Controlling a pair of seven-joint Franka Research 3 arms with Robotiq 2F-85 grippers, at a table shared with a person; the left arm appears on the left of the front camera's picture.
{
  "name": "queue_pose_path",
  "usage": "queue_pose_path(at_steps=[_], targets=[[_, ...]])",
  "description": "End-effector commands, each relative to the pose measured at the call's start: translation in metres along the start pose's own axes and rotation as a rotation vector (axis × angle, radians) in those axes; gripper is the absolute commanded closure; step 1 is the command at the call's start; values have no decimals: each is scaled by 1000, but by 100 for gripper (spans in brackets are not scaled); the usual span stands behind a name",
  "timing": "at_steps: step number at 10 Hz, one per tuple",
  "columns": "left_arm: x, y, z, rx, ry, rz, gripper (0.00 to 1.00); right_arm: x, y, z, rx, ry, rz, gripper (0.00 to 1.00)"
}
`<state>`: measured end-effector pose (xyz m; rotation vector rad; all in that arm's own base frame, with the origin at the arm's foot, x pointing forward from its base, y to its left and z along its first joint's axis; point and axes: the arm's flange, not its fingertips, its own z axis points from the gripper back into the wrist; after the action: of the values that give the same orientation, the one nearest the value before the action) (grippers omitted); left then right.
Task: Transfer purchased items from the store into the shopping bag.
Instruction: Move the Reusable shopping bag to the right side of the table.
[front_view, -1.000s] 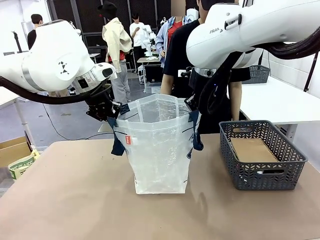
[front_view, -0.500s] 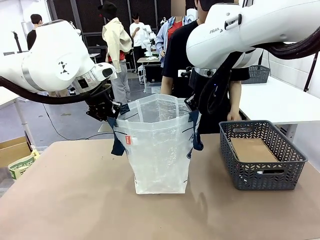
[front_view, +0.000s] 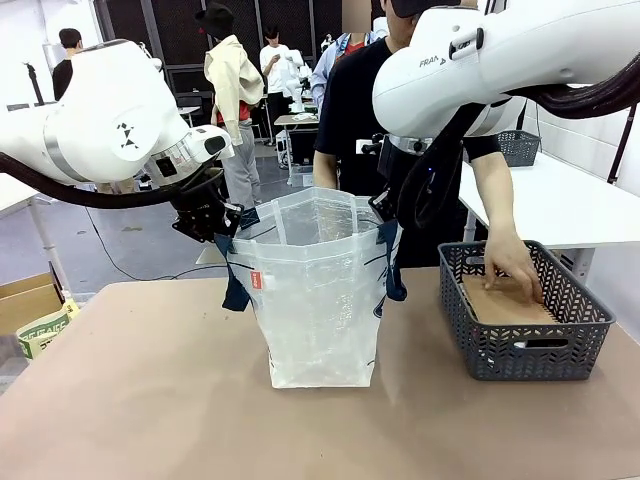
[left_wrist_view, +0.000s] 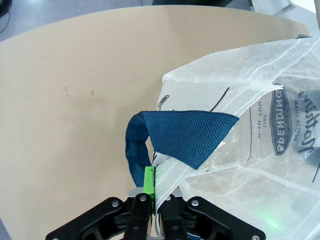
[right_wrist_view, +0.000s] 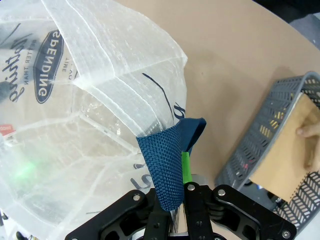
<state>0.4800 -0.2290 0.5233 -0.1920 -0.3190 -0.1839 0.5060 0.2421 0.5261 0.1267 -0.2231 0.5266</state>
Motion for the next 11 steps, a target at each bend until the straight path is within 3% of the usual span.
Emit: queue_pose_path(at_steps=[1, 6, 11], targets=[[-1, 1, 2, 1, -7, 19, 100, 0, 0, 0, 0, 0, -7, 100], [0, 0, 0, 0, 0, 0, 100, 0, 0, 0, 0, 0, 0, 100], [10, 2, -14, 18, -87, -108, 100, 2, 2, -16, -17, -26, 35, 100]])
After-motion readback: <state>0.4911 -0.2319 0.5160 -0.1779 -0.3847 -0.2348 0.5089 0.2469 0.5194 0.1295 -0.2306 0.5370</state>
